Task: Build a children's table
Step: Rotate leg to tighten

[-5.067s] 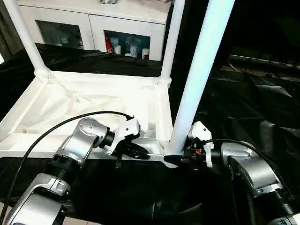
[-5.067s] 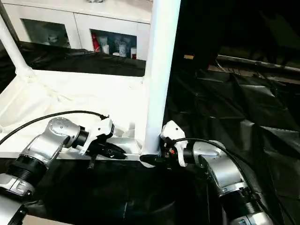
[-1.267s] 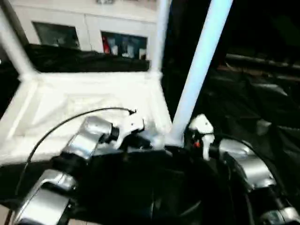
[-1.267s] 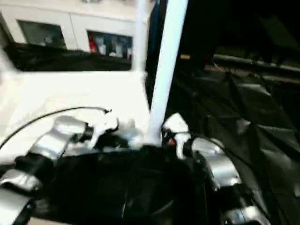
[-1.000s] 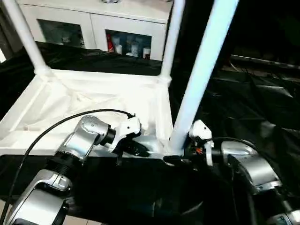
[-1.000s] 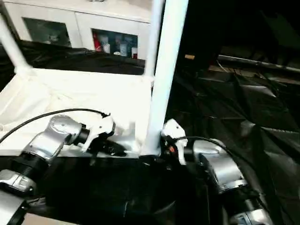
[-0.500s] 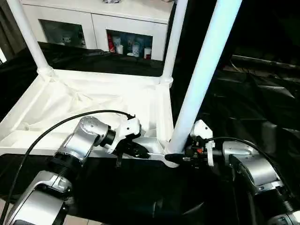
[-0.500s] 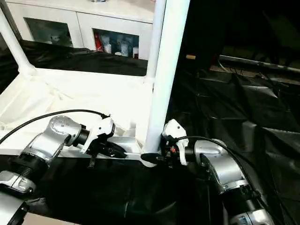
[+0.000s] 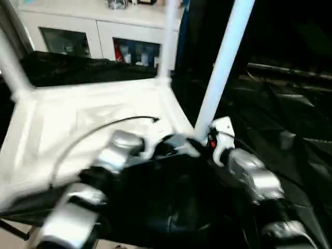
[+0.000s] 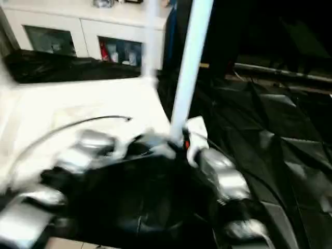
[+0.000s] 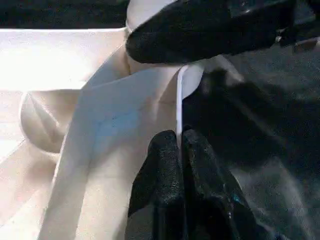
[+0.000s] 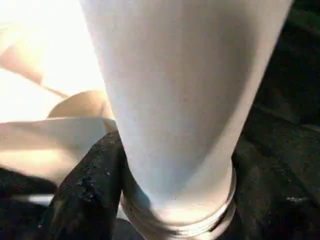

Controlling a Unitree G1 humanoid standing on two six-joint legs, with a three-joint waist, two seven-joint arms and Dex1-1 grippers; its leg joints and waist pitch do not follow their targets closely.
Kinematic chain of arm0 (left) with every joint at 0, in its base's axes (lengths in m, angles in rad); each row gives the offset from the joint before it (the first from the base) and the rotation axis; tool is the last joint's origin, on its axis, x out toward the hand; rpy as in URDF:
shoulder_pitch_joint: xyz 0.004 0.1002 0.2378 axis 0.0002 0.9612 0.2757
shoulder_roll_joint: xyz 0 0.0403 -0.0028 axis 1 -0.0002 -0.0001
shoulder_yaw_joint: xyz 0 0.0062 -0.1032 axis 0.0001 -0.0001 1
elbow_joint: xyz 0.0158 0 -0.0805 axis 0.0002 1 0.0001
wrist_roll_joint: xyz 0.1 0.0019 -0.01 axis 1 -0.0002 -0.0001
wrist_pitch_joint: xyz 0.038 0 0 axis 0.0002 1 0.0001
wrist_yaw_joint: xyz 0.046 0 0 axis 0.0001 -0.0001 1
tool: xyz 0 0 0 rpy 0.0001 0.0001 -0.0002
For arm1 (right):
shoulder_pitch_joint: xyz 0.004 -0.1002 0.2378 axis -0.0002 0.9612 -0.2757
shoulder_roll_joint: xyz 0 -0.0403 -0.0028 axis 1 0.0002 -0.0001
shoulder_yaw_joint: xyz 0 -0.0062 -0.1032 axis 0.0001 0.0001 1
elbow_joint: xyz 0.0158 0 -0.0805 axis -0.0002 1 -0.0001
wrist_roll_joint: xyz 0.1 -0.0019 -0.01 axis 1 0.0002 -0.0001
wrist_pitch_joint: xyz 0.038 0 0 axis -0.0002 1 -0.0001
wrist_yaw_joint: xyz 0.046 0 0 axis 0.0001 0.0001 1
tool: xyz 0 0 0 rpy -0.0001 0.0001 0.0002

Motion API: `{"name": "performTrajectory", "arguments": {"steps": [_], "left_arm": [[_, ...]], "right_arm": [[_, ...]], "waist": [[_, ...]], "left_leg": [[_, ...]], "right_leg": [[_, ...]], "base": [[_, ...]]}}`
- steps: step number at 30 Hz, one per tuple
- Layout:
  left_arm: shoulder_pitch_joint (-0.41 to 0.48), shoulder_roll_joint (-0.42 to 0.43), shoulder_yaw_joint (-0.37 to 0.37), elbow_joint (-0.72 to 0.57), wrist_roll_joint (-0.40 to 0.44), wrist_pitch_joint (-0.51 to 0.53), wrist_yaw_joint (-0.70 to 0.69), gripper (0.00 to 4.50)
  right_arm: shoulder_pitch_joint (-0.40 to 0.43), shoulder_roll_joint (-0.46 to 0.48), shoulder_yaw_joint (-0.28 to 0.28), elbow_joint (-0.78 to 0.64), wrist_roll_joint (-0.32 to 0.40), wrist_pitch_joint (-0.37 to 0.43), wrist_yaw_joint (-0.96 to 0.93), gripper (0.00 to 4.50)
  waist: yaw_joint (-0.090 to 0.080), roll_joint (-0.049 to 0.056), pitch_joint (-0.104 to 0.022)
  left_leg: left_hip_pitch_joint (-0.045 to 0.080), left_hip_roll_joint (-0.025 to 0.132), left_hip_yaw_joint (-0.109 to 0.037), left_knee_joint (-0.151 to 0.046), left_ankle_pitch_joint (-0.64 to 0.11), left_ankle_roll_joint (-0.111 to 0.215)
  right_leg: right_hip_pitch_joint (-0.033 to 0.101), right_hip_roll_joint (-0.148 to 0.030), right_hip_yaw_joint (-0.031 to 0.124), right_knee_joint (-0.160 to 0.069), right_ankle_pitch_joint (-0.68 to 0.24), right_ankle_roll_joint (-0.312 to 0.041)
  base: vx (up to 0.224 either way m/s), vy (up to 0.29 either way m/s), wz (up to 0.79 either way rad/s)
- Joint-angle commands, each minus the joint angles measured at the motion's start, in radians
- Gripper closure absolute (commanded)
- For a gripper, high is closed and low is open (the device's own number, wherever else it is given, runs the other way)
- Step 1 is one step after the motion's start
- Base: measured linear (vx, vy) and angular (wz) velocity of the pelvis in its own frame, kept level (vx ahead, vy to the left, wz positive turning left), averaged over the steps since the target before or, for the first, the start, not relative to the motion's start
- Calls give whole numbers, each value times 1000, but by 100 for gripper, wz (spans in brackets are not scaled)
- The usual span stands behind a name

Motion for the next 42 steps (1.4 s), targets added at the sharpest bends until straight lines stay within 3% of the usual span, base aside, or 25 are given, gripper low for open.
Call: {"name": "performTrajectory", "arguments": {"steps": [1, 2, 3, 4, 5, 6, 7, 8, 10, 11, 12, 14, 15, 18, 19, 20, 22, 24, 33, 42], "left_arm": [[-10, -79, -36, 20, -9, 1, 30, 450], [-13, -91, -39, 26, -7, -1, 33, 450], [-17, -101, -37, 35, -5, -2, 37, 450], [-19, -103, -36, 38, -4, -1, 39, 450], [-21, -99, -35, 44, 0, -7, 37, 450], [-22, -95, -35, 47, 2, -11, 35, 450], [-23, -87, -35, 47, 4, -14, 31, 450], [-23, -79, -34, 46, 4, -18, 23, 450], [-20, -65, -37, 38, 2, -24, 1, 450], [-16, -38, -41, 30, -3, -37, -41, 450], [-15, -34, -42, 29, -4, -39, -48, 450], [-7, -3, -47, 21, -9, -75, -105, 450], [-4, 9, -46, 17, -11, -75, -120, 450], [8, 39, -46, -3, -26, -93, -184, 450], [18, 62, -49, -18, -33, -96, -234, 450], [18, 62, -49, -18, -33, -96, -234, 450], [40, 109, -64, -57, -50, -135, -347, 450], [55, 133, -69, -86, -75, -139, -422, 450], [107, 228, -78, -187, -113, -113, -569, 450], [125, 241, -66, -219, -124, -94, -576, 450]], "right_arm": [[-19, 78, 75, 67, -20, 24, -9, 183], [-37, 95, 77, 90, -28, 10, -21, 183], [-55, 113, 79, 113, -39, -13, -26, 183], [-59, 118, 78, 120, -42, -20, -28, 183], [-59, 119, 82, 119, -48, -34, -17, 183], [-57, 118, 86, 116, -50, -43, -8, 183], [-51, 113, 85, 108, -42, -46, 16, 148], [-43, 103, 85, 94, -33, -45, 42, 128], [-27, 82, 89, 70, -19, -42, 85, 114], [0, 39, 110, 27, -8, -44, 165, 111], [5, 31, 115, 19, -8, -45, 179, 104], [40, -27, 151, -37, -4, -48, 293, 78], [55, -49, 164, -59, -1, -58, 338, 78], [93, -109, 188, -125, 20, -60, 443, 78], [118, -156, 202, -174, 34, -59, 519, 78], [118, -156, 202, -174, 34, -59, 519, 78], [156, -245, 216, -273, 69, -43, 649, 78], [165, -270, 215, -306, 85, -31, 692, 78], [164, -316, 234, -339, 100, -29, 787, 78], [163, -309, 247, -342, 105, 0, 814, 144]], "waist": [[0, -5, -40], [-3, -4, -42], [-3, 1, -42], [-4, -1, -42], [-3, 8, -43], [-5, 2, -43], [-5, 2, -43], [-4, 8, -43], [-3, 6, -43], [-4, -4, -44], [2, 0, -46], [5, -3, -46], [5, 3, -46], [3, 3, -49], [4, 12, -49], [4, 6, -49], [8, 0, -47], [5, -1, -47], [5, 1, -45], [5, -2, -47]], "left_leg": [[7, 21, -4, -72, -271, -12], [0, 19, -6, -74, -254, -13], [0, 19, -6, -75, -256, -16], [2, 19, -5, -74, -257, -16], [2, 19, -6, -74, -263, -19], [2, 19, -5, -74, -262, -16], [1, 19, -5, -74, -260, -14], [2, 20, -5, -75, -263, -12], [2, 19, -5, -75, -267, -8], [1, 20, -3, -74, -265, 0], [1, 21, -3, -72, -243, 9], [-2, 22, -3, -70, -223, 25], [-4, 21, -3, -70, -215, 27], [-5, 21, -2, -66, -166, 41], [-3, 21, -3, -66, -165, 41], [-3, 23, -1, -64, -171, 50], [-3, 25, -1, -64, -174, 69], [-4, 26, -1, -64, -172, 75], [0, 28, 2, -64, -167, 61], [-1, 26, 2, -62, -146, 58]], "right_leg": [[20, -62, 38, -97, -332, -145], [25, -61, 36, -93, -317, -142], [23, -61, 35, -94, -315, -138], [22, -60, 36, -95, -314, -138], [23, -61, 36, -94, -305, -141], [23, -59, 37, -94, -284, -144], [25, -58, 36, -93, -277, -145], [24, -57, 36, -93, -266, -148], [27, -57, 36, -93, -261, -151], [27, -57, 36, -94, -253, -152], [30, -58, 36, -89, -226, -154], [33, -57, 36, -87, -193, -158], [34, -58, 36, -84, -176, -161], [40, -56, 34, -75, -80, -196], [40, -56, 34, -73, -68, -203], [42, -55, 34, -73, -50, -211], [43, -57, 35, -73, -61, -216], [41, -58, 35, -72, -69, -221], [36, -58, 34, -67, -66, -243], [39, -58, 34, -63, -56, -239]], "base": [[0, 0, 0], [0, 0, 0], [0, 0, 0], [0, 0, 0], [0, 0, 0], [0, 0, 0], [0, 0, 0], [0, 0, 0], [0, 0, 0], [0, 0, 0], [0, 0, 0], [0, 0, 0], [0, 0, 0], [0, 0, 0], [0, 0, 0], [0, 0, 0], [0, 0, 0], [0, 0, 0], [0, 0, 0], [0, 0, 0]]}}
